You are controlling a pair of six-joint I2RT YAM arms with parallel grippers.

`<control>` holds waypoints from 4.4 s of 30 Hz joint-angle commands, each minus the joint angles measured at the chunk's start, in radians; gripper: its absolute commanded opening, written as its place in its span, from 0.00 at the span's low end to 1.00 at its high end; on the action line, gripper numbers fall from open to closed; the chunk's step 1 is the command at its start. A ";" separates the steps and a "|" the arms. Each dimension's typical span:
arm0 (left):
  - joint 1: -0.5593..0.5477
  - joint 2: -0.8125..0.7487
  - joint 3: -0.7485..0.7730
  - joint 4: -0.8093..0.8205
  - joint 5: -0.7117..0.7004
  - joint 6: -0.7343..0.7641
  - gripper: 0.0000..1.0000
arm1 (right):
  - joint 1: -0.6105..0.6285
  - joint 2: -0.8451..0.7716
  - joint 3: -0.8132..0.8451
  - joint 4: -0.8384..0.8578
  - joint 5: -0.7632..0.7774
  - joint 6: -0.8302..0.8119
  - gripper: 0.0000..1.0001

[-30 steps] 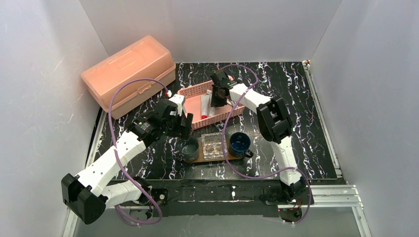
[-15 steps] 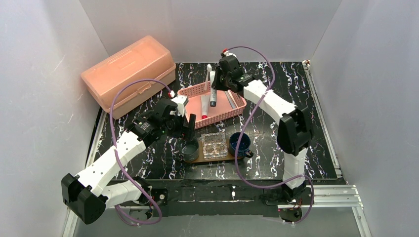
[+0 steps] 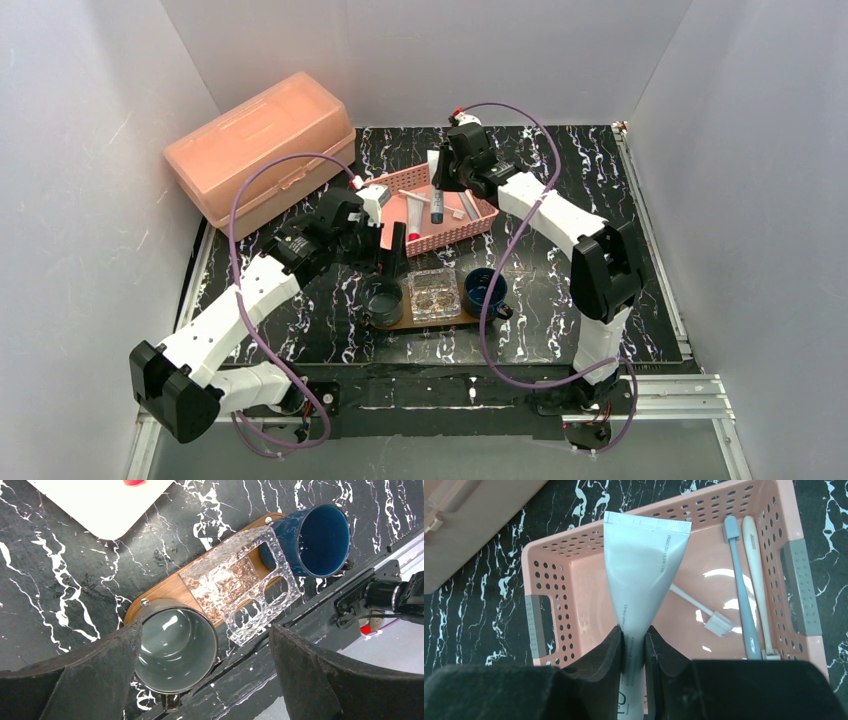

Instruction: Prepare toiletry sets of a toothbrush and toothpaste on the tray

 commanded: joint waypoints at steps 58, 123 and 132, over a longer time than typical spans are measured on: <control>-0.003 -0.119 -0.012 0.547 0.472 -0.512 0.64 | 0.310 -0.773 -0.516 0.524 0.037 0.407 0.30; -0.003 -0.310 -0.140 0.368 1.195 -0.291 0.00 | 0.358 -0.713 0.016 -0.338 -0.756 -0.517 0.82; -0.016 -0.330 -0.161 0.366 1.205 -0.285 0.00 | 0.357 -0.677 0.023 -0.327 -0.828 -0.500 0.70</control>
